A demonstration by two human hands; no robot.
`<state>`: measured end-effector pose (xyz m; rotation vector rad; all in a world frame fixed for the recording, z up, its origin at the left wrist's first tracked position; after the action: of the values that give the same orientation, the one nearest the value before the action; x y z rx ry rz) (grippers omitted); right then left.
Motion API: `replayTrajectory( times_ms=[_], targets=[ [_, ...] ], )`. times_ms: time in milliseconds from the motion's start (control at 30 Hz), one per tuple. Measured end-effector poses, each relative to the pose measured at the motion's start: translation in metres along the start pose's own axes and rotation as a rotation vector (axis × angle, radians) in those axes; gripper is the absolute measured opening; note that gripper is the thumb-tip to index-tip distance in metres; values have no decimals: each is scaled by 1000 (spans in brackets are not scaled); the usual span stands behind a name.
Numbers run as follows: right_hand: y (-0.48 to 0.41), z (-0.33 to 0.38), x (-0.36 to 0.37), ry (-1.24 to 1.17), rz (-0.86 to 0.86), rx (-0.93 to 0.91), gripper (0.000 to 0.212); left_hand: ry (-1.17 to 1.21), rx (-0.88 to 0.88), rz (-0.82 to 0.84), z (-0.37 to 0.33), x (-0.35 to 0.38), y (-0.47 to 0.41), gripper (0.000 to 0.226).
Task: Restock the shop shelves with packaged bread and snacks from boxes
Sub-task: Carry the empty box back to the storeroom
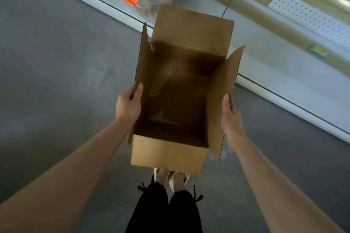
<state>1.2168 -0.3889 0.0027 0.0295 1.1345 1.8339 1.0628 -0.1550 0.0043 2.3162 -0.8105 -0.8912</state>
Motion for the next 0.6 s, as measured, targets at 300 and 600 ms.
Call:
replayTrajectory(
  times_ms=[300, 600],
  targets=[
    [67, 104, 35, 151, 101, -167, 61, 129, -65, -239, -22, -116, 45, 46],
    [160, 229, 64, 245, 153, -358, 62, 354, -32, -402, -57, -233, 109, 44]
  ],
)
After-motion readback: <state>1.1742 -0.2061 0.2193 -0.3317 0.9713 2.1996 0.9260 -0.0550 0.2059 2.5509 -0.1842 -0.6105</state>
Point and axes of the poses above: each hand's wrist, its own y-axis away from the middle knuckle, its own x-axis out of the palm, z = x × y, the point moved 6 cm from there along -y, towards the middle knuckle, and after that the axes turned 1 degree about -z, right-handed, at the moved point
